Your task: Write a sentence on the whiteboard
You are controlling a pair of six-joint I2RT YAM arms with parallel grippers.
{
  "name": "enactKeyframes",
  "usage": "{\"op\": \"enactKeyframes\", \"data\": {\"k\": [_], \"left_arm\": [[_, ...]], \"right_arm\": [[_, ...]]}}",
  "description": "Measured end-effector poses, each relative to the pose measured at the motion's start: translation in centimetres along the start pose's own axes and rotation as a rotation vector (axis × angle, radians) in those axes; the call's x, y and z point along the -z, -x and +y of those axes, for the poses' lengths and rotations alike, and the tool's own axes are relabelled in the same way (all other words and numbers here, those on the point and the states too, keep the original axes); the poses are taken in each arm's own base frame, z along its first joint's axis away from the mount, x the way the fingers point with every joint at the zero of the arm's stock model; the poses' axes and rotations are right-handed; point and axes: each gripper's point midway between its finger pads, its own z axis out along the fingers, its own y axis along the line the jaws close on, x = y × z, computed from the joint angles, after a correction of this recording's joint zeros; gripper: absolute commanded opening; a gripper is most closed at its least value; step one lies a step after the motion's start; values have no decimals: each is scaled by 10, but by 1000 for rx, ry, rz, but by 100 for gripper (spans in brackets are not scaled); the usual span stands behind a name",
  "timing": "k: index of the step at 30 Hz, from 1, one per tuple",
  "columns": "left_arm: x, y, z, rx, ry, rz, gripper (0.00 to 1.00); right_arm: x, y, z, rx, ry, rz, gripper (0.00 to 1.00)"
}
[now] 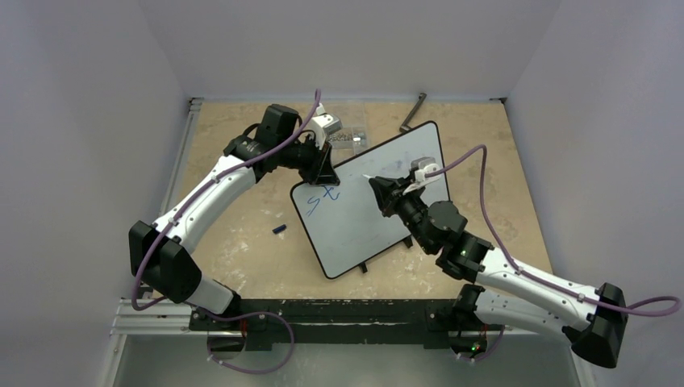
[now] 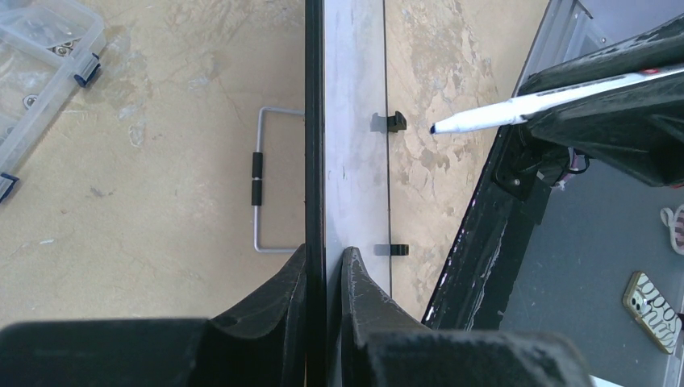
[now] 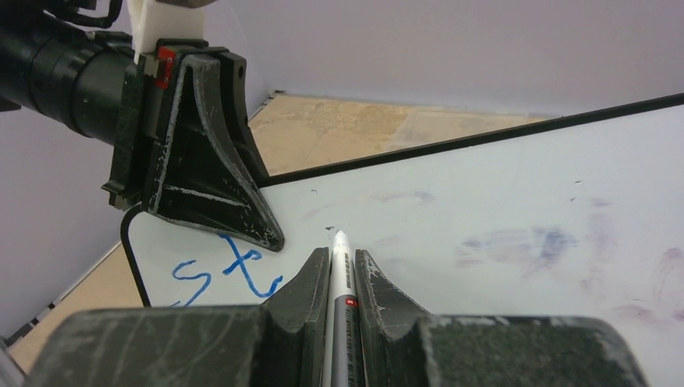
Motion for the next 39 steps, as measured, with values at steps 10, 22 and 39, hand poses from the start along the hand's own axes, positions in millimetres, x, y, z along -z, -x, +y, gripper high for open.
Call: {"op": "enactKeyframes", "data": {"k": [10,22,39], "left_arm": [[0,1,-2,-3,-1,2,0],[0,1,-2,-4,-2,2,0],[0,0,0,-4,16,5,0]], "right_arm": [[-3,-2,8,35,53,0,0],[-12,-28,30,56,161,80,0],[-27,-27,33,59,132,81,0]]}}
